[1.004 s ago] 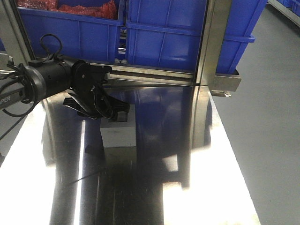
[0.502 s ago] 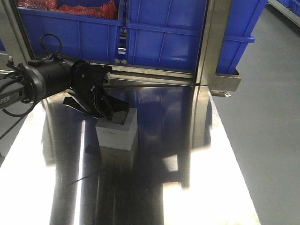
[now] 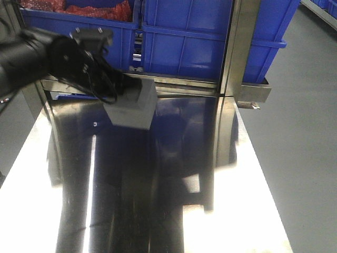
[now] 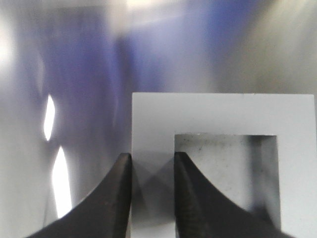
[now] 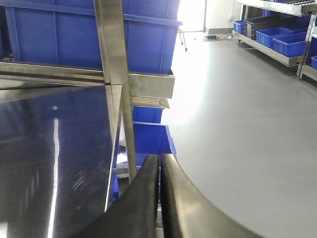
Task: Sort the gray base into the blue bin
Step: 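Lift the gray block with the left gripper and raise it high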
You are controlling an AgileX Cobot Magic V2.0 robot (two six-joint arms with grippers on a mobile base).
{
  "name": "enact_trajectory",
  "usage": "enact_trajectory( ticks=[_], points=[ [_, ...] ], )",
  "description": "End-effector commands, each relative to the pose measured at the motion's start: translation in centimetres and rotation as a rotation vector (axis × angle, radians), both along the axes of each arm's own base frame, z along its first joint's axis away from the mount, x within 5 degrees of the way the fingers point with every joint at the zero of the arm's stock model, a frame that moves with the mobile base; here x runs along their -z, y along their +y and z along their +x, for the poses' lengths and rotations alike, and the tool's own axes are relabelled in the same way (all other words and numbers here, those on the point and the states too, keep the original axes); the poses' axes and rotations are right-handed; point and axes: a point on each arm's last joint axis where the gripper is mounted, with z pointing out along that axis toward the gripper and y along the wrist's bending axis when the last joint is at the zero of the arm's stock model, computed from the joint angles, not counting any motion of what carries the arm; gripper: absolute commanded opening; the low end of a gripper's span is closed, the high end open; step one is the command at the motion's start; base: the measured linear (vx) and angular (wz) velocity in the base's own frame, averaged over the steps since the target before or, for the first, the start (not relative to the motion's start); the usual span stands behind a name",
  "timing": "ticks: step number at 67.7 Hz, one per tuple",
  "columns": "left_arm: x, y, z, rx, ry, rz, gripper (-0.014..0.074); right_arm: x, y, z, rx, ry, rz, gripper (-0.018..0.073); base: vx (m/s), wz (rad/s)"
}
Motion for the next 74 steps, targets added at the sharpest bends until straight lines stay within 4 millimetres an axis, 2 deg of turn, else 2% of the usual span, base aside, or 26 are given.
enact_trajectory(
  ticks=[1, 16, 27, 52, 74],
  points=[
    [-6.7, 0.7, -2.1, 0.001, -0.217, -0.088, 0.0004, -0.7, 0.0, 0.0, 0.005, -0.080, -0.027, -0.0005, 0.00, 0.00],
    [-11.2, 2.5, -6.7, 0.004, -0.393, -0.149, 0.0004, -0.7, 0.0, 0.0, 0.005, -0.080, -0.027, -0.0005, 0.00, 0.00],
    [-12.1, 4.0, -10.7, 0.005, -0.454, -0.172, 0.0004, -0.7, 0.0, 0.0, 0.005, -0.080, -0.027, -0.0005, 0.00, 0.00],
    [-11.4, 7.3, -19.4, 0.008, -0.588, -0.221, 0.0004, -0.7, 0.0, 0.0, 0.005, -0.080, -0.027, -0.0005, 0.00, 0.00],
    [-9.5, 10.0, -26.4, 0.011, -0.755, -0.288, 0.0004, -0.7, 0.0, 0.0, 0.005, -0.080, -0.027, -0.0005, 0.00, 0.00]
  ],
)
